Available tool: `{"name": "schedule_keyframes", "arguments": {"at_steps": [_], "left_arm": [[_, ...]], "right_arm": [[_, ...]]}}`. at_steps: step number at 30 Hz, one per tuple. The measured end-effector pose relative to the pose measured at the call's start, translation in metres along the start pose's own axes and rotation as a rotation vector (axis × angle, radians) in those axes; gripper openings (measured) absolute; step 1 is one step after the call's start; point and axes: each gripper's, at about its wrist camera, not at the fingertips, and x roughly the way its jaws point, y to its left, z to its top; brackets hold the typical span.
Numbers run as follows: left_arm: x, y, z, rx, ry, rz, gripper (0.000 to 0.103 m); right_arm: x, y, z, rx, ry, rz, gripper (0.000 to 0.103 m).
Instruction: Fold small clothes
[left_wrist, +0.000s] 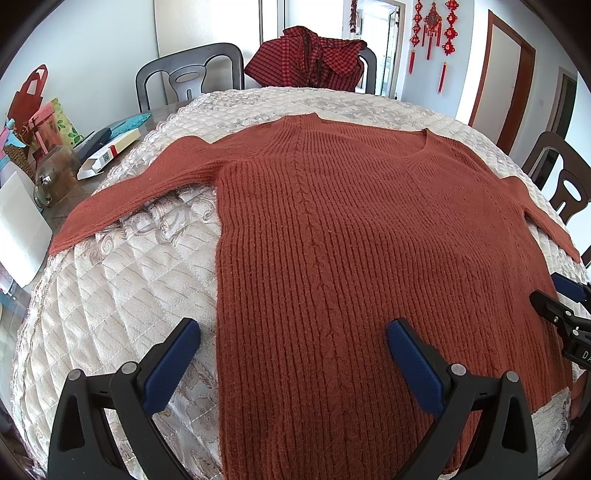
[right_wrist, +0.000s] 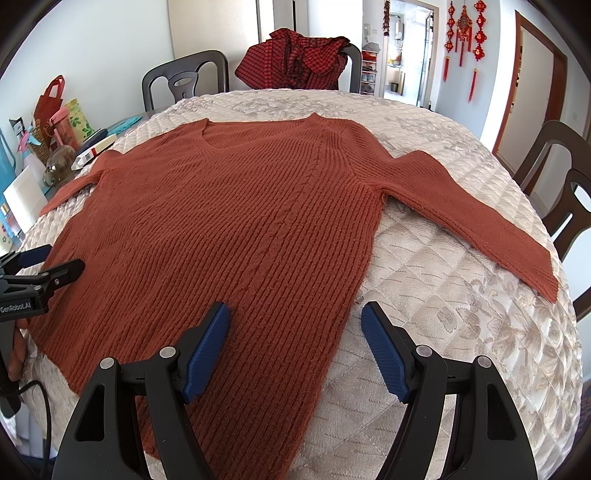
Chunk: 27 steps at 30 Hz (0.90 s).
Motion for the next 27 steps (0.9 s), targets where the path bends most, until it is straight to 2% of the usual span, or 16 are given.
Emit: {"name": "schedule_keyframes", "arguments": {"at_steps": [27], "left_arm": [[-0.0011, -0.0009, 0.0007, 0.0, -0.006, 0.003, 0.103]], "right_arm": [[0.0002, -0.0002, 0.0002, 0.0, 0.0, 0.0, 0.074]]}}
